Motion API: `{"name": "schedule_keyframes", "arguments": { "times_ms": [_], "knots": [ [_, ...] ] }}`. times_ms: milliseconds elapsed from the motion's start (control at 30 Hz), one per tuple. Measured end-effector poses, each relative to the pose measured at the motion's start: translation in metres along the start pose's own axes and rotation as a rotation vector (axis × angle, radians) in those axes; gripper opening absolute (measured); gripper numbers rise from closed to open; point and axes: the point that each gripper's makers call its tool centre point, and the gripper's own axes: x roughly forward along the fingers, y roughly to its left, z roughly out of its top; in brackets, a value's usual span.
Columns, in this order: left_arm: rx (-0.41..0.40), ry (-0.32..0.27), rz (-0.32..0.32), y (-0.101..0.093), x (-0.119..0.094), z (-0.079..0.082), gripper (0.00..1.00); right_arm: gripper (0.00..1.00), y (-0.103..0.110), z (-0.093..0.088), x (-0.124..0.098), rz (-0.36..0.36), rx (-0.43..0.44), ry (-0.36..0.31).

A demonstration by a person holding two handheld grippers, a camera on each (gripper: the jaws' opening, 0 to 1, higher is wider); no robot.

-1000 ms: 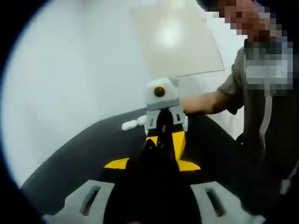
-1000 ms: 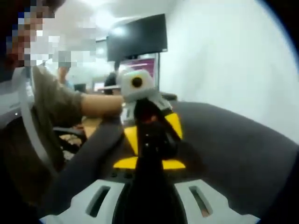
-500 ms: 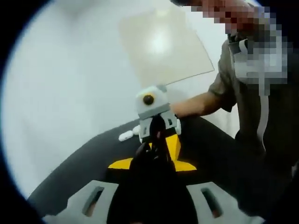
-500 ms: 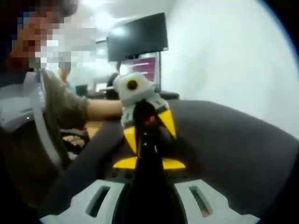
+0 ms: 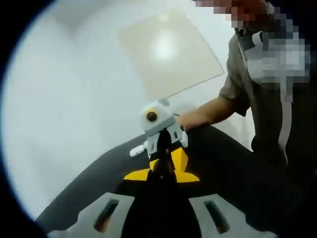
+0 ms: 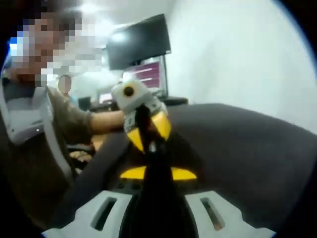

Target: Pick up three earphones and place each one into its charging case using tactile feedback, ensure that each earphone is properly inserted and securely positioned inside the case.

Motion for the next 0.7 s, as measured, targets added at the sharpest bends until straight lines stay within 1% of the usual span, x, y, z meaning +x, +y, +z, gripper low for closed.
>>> {"name": "schedule_keyframes", "arguments": {
  "times_ms": [67, 100, 167, 267, 367, 400, 500, 533, 600, 667, 700],
  "knots": [
    [-0.003, 0.01, 0.011, 0.003, -0.003, -0.002, 0.22, 0.18, -0.001, 0.0, 0.0, -0.005, 0.001, -0.003],
    [-0.009, 0.006, 0.014, 0.004, -0.005, -0.002, 0.23, 0.18, 0.0, 0.0, 0.0, -0.007, -0.001, -0.002],
    [-0.007, -0.001, 0.021, 0.004, -0.006, 0.0, 0.23, 0.18, -0.001, 0.0, 0.0, -0.008, -0.006, -0.002],
    [0.022, 0.002, 0.036, 0.005, -0.008, 0.001, 0.23, 0.18, -0.003, 0.001, 0.0, -0.016, 0.004, -0.006],
    [0.028, 0.003, 0.056, 0.009, -0.01, 0.002, 0.23, 0.19, -0.008, 0.002, 0.0, -0.038, 0.005, -0.017],
    [0.029, 0.001, 0.065, 0.011, -0.011, 0.002, 0.23, 0.2, -0.01, 0.002, -0.001, -0.052, -0.007, -0.018],
    [0.03, -0.008, 0.093, 0.017, -0.015, 0.004, 0.23, 0.27, -0.017, 0.003, -0.002, -0.088, -0.036, -0.022],
    [0.029, -0.012, 0.107, 0.019, -0.017, 0.005, 0.23, 0.32, -0.018, 0.003, -0.002, -0.097, -0.04, -0.024],
    [0.018, -0.023, 0.153, 0.029, -0.021, 0.007, 0.23, 0.39, -0.028, 0.007, -0.005, -0.149, -0.049, -0.04],
    [-0.007, -0.03, 0.226, 0.044, -0.029, 0.007, 0.24, 0.44, -0.036, 0.014, -0.01, -0.19, -0.037, -0.083],
    [-0.017, -0.035, 0.265, 0.052, -0.034, 0.007, 0.24, 0.46, -0.038, 0.014, -0.011, -0.201, -0.033, -0.089]
  ]
}}
